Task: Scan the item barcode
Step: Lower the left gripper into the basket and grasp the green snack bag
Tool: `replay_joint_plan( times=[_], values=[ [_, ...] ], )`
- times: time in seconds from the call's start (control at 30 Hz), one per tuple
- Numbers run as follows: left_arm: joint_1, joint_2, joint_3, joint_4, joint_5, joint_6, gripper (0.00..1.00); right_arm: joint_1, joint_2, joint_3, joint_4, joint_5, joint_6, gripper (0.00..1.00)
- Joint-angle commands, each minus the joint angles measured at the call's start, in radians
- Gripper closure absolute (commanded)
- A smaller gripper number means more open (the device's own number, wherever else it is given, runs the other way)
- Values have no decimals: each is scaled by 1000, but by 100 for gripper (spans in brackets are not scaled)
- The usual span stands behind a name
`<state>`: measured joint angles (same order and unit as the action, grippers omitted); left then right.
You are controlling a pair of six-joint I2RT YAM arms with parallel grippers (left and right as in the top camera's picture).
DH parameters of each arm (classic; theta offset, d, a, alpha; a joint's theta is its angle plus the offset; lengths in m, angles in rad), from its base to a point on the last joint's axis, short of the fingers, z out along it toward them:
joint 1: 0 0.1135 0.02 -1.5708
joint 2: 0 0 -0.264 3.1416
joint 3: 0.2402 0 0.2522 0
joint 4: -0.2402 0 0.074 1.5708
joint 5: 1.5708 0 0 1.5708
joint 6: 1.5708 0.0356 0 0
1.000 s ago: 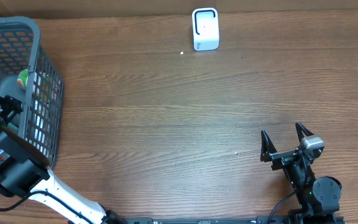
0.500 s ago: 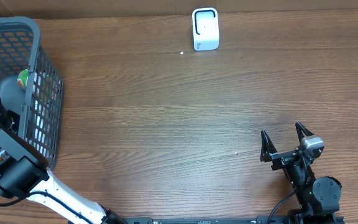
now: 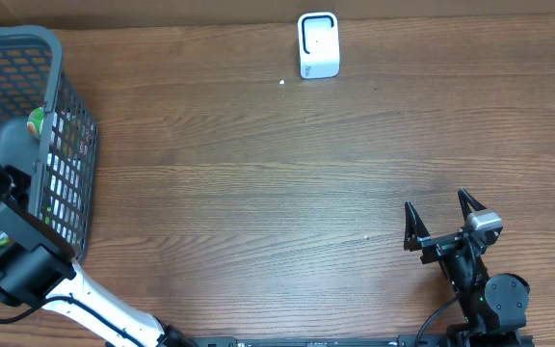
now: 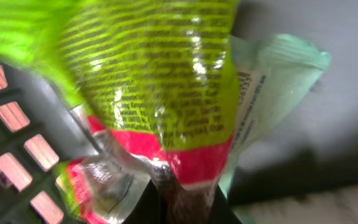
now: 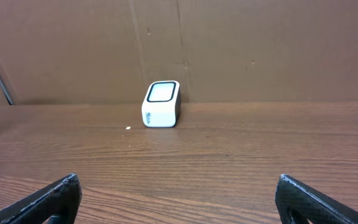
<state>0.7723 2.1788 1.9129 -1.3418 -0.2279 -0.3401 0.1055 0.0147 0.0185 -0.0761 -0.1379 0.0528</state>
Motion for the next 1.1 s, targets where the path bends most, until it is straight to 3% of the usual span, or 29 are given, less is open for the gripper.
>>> replay_joint_plan(
  times=[0.0,0.17,0.33,0.53,0.67,0.73,1.07],
  values=[
    [-10,-2,240,-92,85,-4,96,6,-12,-11,4,6,7,0],
    [-16,-2,523,-239,98,-4,96,6,-12,-11,4,6,7,0],
    [-15,-2,602,-284,98,-3,96,6,-12,-11,4,6,7,0],
    [-16,-2,561,-300,98,-4,95,6,-12,-11,4,6,7,0],
    [-15,-2,499,-281,98,-4,89,6,-12,-11,4,6,7,0],
    [-15,-2,462,-266,98,-4,96,6,-12,-11,4,6,7,0],
    [-13,-1,250,-153,94,-4,96,6,-12,-11,4,6,7,0]
  ],
)
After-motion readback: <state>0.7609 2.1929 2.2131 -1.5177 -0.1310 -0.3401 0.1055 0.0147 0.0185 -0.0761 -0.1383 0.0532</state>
